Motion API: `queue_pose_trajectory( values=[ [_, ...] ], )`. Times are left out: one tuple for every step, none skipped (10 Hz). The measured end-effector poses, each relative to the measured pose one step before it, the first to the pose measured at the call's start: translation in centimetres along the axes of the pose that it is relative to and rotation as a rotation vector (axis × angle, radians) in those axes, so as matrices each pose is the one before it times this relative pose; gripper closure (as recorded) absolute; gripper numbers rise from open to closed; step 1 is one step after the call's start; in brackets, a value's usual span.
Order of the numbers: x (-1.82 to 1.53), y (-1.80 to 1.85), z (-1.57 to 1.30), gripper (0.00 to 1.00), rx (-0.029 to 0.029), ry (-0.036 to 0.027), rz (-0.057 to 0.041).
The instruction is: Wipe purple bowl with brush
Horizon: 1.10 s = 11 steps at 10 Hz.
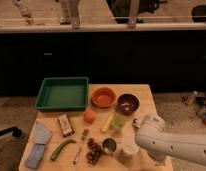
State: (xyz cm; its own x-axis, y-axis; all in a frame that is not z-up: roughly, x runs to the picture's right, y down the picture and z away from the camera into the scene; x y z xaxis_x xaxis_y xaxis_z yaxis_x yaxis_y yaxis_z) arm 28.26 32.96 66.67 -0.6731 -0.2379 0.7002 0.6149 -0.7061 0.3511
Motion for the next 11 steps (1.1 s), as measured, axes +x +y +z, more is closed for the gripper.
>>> queue_pose_trajectory(
  values=[
    [-0.007,0.000,0.004,0.61,0.00012,0.00000,0.00025],
    [0.019,0.003,-0.010,0.51,-0.00010,0.00022,-0.00016],
    [-0.032,0.004,0.009,0.40,0.00021,-0.00010,0.00082],
    [-0.008,-0.001,0.005,0.31,0.00014,-0.00005,0.00018],
    [-0.009,0.001,0.004,0.23,0.00008,0.00002,0.00026],
    [-0.005,0.001,0.001,0.20,0.00013,0.00010,0.00029],
    [-0.006,0.002,0.000,0.20,0.00004,-0.00004,0.00014],
    [0.004,0.004,-0.003,0.20,0.00001,0.00013,0.00014],
    [-0.012,-0.001,0.005,0.20,0.00012,-0.00010,0.00028],
    [0.001,0.001,-0.002,0.20,0.00000,0.00003,-0.00001],
    [0.001,-0.001,0.001,0.20,0.00005,0.00005,0.00000]
  ],
)
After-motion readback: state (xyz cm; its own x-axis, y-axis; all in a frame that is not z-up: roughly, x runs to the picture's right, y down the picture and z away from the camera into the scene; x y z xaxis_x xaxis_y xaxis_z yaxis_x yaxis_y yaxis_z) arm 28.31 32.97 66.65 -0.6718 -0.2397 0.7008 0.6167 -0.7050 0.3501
